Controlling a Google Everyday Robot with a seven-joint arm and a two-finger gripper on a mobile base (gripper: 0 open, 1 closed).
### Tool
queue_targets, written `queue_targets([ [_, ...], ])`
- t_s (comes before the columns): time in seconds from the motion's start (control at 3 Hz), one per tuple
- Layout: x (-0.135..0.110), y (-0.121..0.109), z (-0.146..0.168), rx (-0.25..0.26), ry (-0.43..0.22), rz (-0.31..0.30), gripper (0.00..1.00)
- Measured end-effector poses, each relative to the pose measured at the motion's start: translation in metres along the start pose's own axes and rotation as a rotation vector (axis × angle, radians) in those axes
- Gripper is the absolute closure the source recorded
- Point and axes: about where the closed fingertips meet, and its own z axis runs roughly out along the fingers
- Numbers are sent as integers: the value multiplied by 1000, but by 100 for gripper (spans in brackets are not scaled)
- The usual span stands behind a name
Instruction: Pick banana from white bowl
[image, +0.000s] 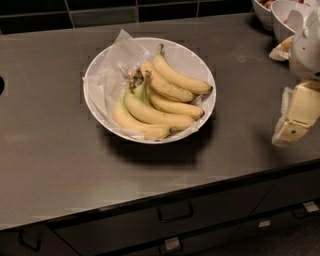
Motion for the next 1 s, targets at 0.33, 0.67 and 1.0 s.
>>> queue_targets([
  [0.33,0,0,0,0,0,0,0],
  [0.67,-26,-7,-9,24,-13,-60,0],
  [1.0,-62,-16,-9,18,-40,-113,0],
])
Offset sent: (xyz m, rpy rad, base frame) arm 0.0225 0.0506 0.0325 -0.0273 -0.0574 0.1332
